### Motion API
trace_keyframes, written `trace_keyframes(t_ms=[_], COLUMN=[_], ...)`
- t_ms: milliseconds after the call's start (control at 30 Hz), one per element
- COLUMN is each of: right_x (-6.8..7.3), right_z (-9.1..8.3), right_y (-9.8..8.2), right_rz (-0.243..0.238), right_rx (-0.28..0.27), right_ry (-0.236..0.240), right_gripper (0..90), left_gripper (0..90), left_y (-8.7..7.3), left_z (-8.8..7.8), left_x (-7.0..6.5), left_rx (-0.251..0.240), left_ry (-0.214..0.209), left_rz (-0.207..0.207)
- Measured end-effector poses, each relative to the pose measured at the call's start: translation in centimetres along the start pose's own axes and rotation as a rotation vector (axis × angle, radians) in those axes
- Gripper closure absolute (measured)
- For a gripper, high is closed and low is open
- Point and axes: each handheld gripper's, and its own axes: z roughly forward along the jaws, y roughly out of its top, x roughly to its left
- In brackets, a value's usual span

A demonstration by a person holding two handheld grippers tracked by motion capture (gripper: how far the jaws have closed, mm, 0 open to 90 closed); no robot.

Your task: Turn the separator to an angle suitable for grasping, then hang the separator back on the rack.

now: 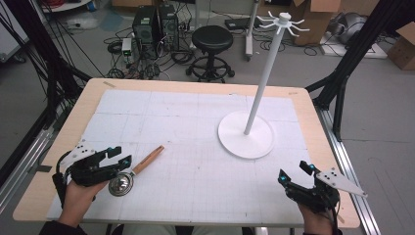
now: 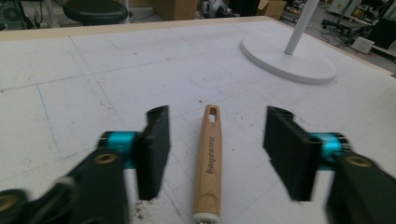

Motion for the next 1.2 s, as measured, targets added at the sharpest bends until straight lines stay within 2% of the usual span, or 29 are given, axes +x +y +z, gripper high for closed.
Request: trace_keyframes(t_ms=[33,133,200,333,667,1000,1200], right_x=[0.0,0.2,0.3,0.5,0.5,0.3,0.3], right_z=[0.0,0.0,0.0,-0.1,0.1,0.4,0.6], right_y=[0.0,0.1,0.2,0.3,0.3,0.1,0.2], right_rz=[-0.002,-0.014,-0.021,-0.025,-0.026,-0.023,-0.018], right_rx=[0.0,0.001,-0.003,-0.013,-0.01,-0.001,0.0], right_ry=[0.007,0.031,0.037,0.041,0.043,0.05,0.053], right_gripper=[19.2,19.0,18.5,17.7,17.7,17.7,17.7], left_gripper=[30.3,18.1,18.5,18.8,22.1,22.7,22.9], left_y=[0.0,0.1,0.2,0.2,0.0,0.0,0.3], left_z=[-0.1,-0.5,-1.1,-1.6,-1.7,-1.0,-0.7], left_x=[0.1,0.1,0.3,0.5,0.6,0.6,0.7], left_rx=[0.0,-0.017,-0.046,-0.07,-0.062,-0.041,-0.038], left_ry=[-0.005,0.0,-0.025,-0.035,-0.032,-0.035,-0.035], left_rz=[0.016,0.025,0.028,0.029,0.025,0.026,-0.011])
